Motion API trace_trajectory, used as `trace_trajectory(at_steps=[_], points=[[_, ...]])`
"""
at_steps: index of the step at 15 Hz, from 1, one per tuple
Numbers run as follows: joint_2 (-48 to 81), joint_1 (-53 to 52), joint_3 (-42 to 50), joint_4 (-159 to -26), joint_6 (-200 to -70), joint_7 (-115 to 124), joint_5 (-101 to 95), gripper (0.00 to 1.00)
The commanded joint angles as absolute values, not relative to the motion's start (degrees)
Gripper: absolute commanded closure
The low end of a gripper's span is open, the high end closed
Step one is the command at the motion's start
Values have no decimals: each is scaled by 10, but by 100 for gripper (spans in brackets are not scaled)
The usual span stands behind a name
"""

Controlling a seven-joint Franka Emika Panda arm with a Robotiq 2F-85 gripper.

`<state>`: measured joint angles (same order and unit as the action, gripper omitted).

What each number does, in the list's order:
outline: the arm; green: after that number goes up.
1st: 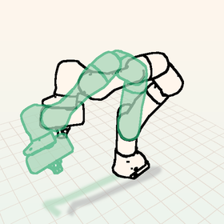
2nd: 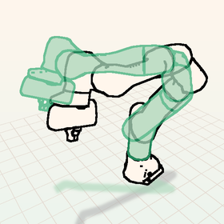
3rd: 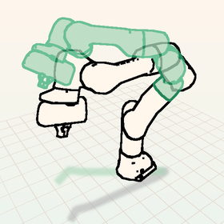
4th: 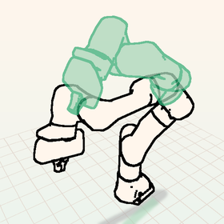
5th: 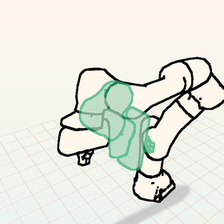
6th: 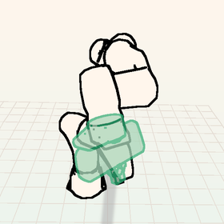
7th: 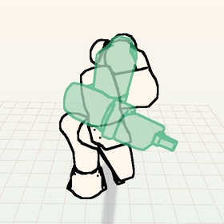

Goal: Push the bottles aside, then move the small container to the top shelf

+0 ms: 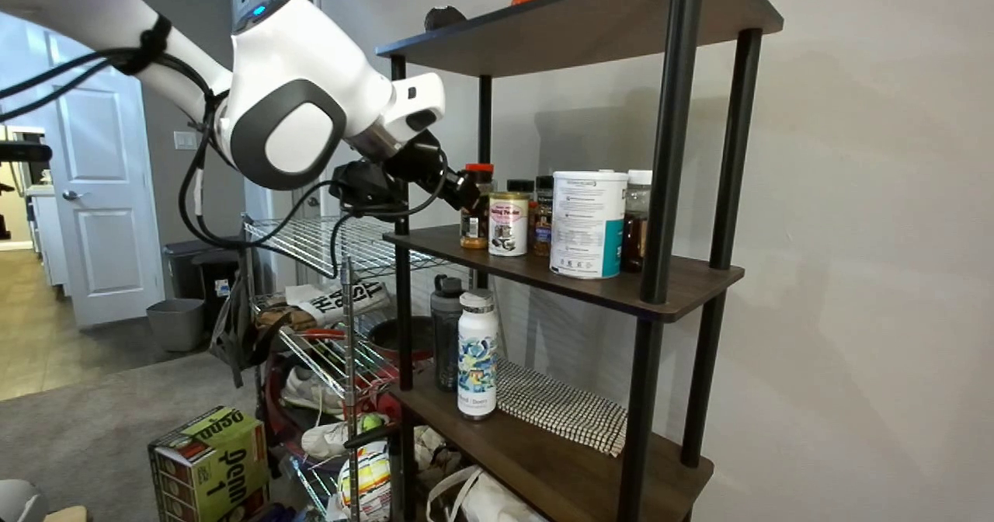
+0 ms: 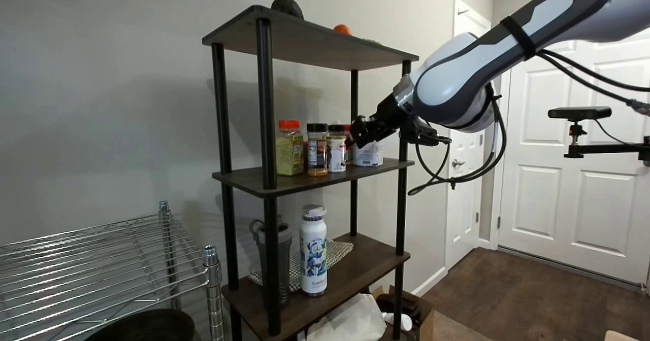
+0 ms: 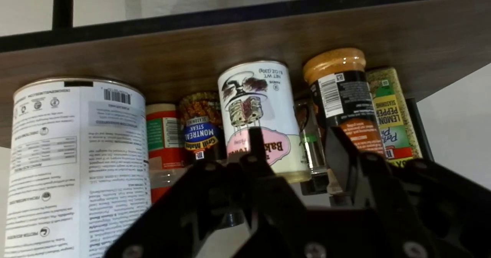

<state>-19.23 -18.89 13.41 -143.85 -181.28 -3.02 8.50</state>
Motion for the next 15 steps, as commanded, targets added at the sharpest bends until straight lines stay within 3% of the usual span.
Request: trace_trajectory(at_steps=[1, 3, 5, 15], points=[[-196, -200, 133, -1444, -1812, -48, 73, 84], [-190, -202, 127, -1439, -1810, -49, 66, 96], [-181, -198, 118, -1435, -1812, -47, 56, 100], [-114, -171, 88, -1365, -1823, -25, 36, 100]])
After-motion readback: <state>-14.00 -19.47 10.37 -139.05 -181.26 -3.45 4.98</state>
